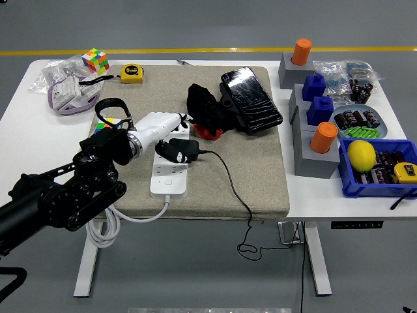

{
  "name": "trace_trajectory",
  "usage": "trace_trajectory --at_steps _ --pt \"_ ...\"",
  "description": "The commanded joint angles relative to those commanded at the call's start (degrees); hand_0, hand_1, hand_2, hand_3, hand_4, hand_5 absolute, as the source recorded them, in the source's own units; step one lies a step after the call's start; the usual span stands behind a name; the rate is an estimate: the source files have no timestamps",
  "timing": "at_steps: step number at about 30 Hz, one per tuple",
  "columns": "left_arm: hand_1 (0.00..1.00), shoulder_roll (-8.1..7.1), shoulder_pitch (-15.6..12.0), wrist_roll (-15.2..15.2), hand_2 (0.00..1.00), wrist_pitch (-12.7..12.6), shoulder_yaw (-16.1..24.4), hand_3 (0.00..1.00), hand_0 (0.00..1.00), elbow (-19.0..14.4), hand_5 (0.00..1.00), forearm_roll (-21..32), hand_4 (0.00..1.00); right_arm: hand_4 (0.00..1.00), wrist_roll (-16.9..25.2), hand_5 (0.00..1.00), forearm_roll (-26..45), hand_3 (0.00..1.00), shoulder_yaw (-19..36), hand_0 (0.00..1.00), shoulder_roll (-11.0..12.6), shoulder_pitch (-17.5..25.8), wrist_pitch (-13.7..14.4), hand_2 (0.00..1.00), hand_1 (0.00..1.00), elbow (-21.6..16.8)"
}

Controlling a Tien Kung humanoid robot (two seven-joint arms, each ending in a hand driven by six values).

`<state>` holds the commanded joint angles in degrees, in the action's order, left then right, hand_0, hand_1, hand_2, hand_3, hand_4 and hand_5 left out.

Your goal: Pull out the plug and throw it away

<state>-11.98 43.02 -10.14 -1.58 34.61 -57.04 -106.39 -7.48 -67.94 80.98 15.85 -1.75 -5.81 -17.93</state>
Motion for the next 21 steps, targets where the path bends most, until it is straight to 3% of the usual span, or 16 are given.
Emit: trace_trajectory --at_steps 5,6,11,12,17,18,21 --pt "0.628 0.06 0.07 -0.14 0.719 0.13 -0.34 0.784 0.566 0.89 0.225 -0.01 0.957 0.987 0.0 0.528 0.04 0.635 -0.08 0.619 0.0 0.07 0.01 0.683 0.662 0.0" --pt "0.576 0.05 0.06 -0.14 0.59 0.1 -0.34 0.601 0.51 0.97 0.068 0.01 0.837 0.987 0.01 0.526 0.05 0.634 -0.1 0.619 0.01 0.08 0.01 0.683 0.662 -0.01" --pt "0.576 0.09 0.26 -0.07 0.59 -0.36 -0.52 0.601 0.51 1.25 0.068 0.6 0.837 0.987 0.0 0.526 0.09 0.634 -0.07 0.619 0.03 0.05 -0.02 0.683 0.662 -0.01" --pt "0.464 0.1 0.29 -0.09 0.487 -0.38 -0.55 0.529 0.415 1.29 0.002 0.75 0.77 0.987 0.0 0.526 0.08 0.635 -0.07 0.619 0.02 0.04 -0.02 0.683 0.662 0.0" --pt "0.464 0.2 0.45 -0.02 0.487 -0.9 -0.93 0.529 0.415 1.8 0.002 1.72 0.77 0.987 0.02 0.526 0.14 0.635 -0.05 0.619 0.02 0.0 0.01 0.683 0.662 -0.02" --pt "0.422 0.22 0.48 -0.1 0.448 -0.85 -1.01 0.533 0.366 1.91 0.002 1.76 0.716 0.987 0.01 0.524 0.15 0.635 -0.09 0.619 0.03 -0.01 -0.01 0.683 0.663 -0.01" --pt "0.422 0.21 0.51 -0.05 0.448 -0.77 -1.14 0.533 0.366 2.08 0.002 2.17 0.716 0.987 0.02 0.524 0.17 0.635 -0.13 0.619 0.03 0.01 0.0 0.683 0.663 -0.03"
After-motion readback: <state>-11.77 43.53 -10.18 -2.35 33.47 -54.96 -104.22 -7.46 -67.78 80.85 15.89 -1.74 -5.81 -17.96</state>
